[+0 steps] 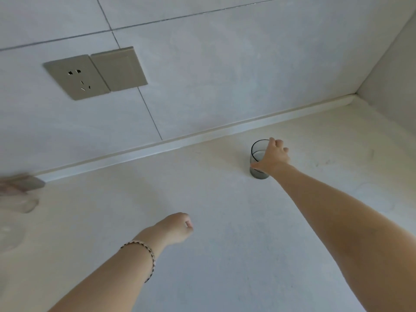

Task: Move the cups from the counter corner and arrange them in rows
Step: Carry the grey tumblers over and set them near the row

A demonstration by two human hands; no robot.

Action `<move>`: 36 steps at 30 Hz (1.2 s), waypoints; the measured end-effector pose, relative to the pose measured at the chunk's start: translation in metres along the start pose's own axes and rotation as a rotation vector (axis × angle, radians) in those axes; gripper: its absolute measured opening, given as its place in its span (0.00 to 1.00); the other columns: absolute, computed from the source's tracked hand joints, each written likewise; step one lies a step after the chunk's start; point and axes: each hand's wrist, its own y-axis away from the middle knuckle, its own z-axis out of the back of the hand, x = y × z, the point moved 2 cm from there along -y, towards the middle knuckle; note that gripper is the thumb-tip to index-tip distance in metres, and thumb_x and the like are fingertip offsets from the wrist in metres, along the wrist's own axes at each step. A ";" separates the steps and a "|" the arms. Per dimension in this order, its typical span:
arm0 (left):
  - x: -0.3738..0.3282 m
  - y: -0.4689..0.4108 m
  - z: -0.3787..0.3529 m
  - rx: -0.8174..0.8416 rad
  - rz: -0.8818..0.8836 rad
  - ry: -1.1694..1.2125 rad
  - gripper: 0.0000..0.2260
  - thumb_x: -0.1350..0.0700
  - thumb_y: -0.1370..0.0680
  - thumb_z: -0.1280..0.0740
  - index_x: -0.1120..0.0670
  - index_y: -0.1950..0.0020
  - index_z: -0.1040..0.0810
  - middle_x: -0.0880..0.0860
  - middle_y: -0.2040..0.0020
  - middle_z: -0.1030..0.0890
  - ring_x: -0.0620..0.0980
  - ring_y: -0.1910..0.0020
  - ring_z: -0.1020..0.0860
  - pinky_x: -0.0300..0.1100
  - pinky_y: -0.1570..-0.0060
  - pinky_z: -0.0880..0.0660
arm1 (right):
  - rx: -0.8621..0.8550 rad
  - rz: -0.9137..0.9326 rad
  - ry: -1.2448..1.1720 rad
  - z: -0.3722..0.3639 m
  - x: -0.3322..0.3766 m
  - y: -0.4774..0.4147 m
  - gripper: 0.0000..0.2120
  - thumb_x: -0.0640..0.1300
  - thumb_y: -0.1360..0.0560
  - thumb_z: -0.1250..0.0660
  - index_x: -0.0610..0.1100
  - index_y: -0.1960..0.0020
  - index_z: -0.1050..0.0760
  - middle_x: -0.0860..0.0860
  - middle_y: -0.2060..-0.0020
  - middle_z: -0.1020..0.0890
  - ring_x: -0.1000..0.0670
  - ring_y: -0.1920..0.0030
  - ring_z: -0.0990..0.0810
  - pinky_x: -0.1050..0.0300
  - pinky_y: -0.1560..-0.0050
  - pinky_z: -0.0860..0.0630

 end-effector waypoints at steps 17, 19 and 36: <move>0.123 0.092 -0.017 -0.027 0.080 0.109 0.04 0.55 0.23 0.42 0.49 0.54 0.28 0.49 0.51 0.25 0.49 0.52 0.26 0.42 0.46 0.28 | 0.234 0.334 0.198 -0.051 0.065 0.193 0.47 0.56 0.34 0.28 0.47 0.24 0.48 0.50 0.29 0.37 0.46 0.31 0.33 0.53 0.34 0.31; 0.153 0.114 -0.026 -0.029 0.075 0.132 0.04 0.54 0.23 0.42 0.48 0.54 0.28 0.49 0.51 0.25 0.48 0.52 0.26 0.41 0.46 0.28 | 0.264 0.403 0.216 -0.070 0.090 0.231 0.47 0.57 0.34 0.28 0.47 0.24 0.48 0.51 0.28 0.38 0.47 0.30 0.34 0.54 0.33 0.31; 0.522 0.338 -0.090 -0.091 0.262 0.291 0.15 0.55 0.22 0.42 0.47 0.68 0.39 0.48 0.65 0.37 0.43 0.70 0.40 0.36 0.69 0.41 | 0.416 0.784 0.367 -0.260 0.358 0.528 0.45 0.56 0.34 0.28 0.51 0.24 0.48 0.50 0.30 0.37 0.45 0.32 0.32 0.53 0.35 0.31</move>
